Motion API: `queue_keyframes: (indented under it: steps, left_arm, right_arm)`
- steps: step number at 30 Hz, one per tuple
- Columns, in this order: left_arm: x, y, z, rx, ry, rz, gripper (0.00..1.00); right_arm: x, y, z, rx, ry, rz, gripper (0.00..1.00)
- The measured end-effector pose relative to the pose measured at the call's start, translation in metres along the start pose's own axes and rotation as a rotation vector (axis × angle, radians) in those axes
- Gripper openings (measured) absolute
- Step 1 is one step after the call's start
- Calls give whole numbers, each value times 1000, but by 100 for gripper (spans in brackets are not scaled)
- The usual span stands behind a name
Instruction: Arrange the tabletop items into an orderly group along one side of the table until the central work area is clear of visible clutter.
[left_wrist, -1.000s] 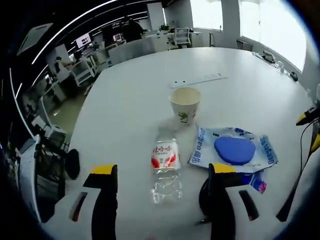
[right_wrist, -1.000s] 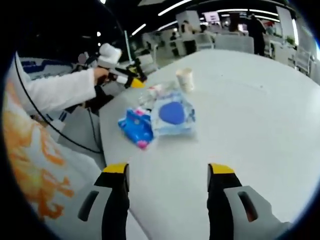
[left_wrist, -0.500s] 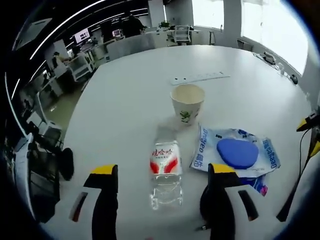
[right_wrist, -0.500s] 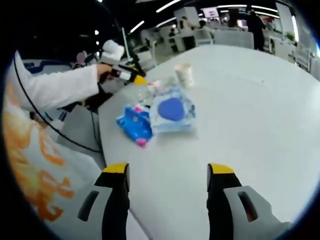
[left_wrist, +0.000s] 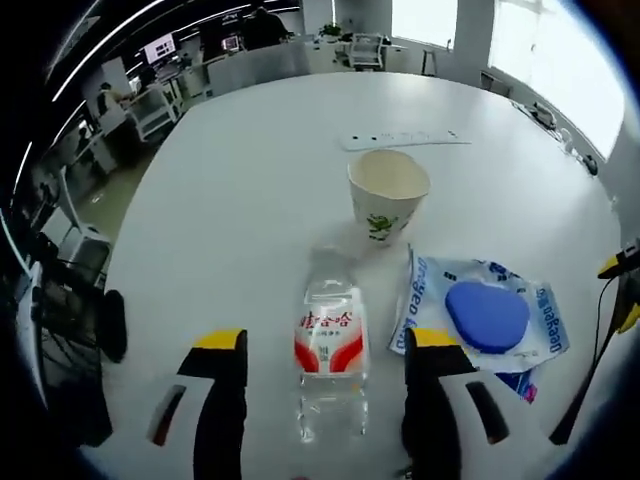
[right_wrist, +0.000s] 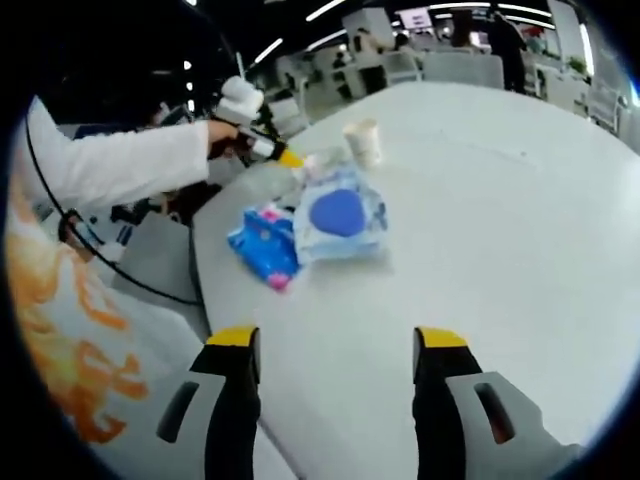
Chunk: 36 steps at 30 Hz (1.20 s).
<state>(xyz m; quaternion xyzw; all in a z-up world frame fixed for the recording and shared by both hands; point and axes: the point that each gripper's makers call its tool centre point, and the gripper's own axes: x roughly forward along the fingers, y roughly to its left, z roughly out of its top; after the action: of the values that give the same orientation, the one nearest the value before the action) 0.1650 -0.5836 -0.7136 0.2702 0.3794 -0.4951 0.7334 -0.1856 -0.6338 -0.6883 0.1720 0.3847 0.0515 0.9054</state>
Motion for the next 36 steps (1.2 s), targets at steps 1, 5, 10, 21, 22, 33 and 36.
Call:
queue_keyframes:
  steps: [1,5,10,21,22,33,36]
  left_arm:
    - [2,-1,2,-5,1,-7,66]
    - [15,-2,11,14,19,-22,63]
    - [28,-7,22,-19,25,-72,58]
    - [60,-10,31,-50,73,-108,46]
    - [62,-10,29,-54,81,-109,45]
    - [79,-5,25,-53,107,-91,33]
    - [81,-2,24,-40,110,-82,32]
  right_arm:
    - [1,0,0,0,3,2,60]
    - [2,-2,-2,4,11,0,60]
    - [3,-8,-3,21,13,-8,60]
    - [3,-19,-3,59,17,-23,58]
    - [4,-19,-3,60,19,-24,58]
    - [9,-26,2,80,23,-33,56]
    - [10,-30,7,92,13,-40,56]
